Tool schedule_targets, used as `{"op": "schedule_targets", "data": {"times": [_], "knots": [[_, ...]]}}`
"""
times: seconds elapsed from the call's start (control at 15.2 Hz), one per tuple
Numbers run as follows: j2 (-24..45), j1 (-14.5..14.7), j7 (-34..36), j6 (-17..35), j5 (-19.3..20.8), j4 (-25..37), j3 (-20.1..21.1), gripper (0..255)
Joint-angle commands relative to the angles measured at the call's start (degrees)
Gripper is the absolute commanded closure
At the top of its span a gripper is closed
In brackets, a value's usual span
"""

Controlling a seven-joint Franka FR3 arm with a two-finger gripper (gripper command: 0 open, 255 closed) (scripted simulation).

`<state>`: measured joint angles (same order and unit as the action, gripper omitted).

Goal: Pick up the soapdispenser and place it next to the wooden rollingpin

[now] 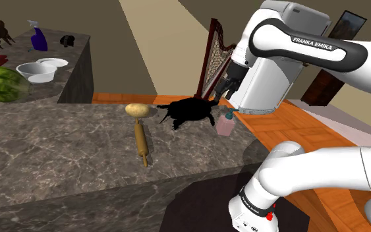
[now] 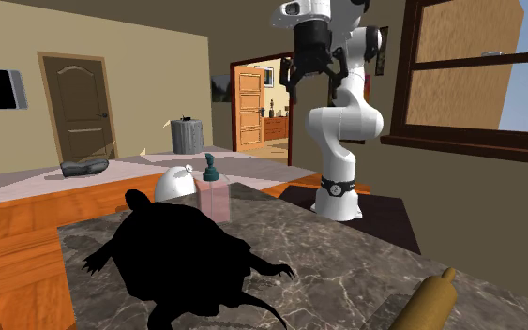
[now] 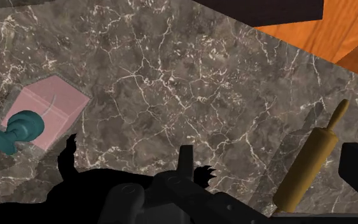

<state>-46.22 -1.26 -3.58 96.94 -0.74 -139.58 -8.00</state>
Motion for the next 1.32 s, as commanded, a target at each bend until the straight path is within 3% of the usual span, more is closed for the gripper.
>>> {"op": "schedule_targets", "data": {"times": [0.0, 0.73, 1.25], "knots": [[0.57, -0.56, -3.84, 1.01, 1.93, -0.84, -2.63, 0], [11.54, -2.11, -24.18, 10.05, 10.28, 0.02, -17.67, 0], [26.08, 0.02, -40.25, 17.44, 10.16, 6.70, -29.31, 0]]}}
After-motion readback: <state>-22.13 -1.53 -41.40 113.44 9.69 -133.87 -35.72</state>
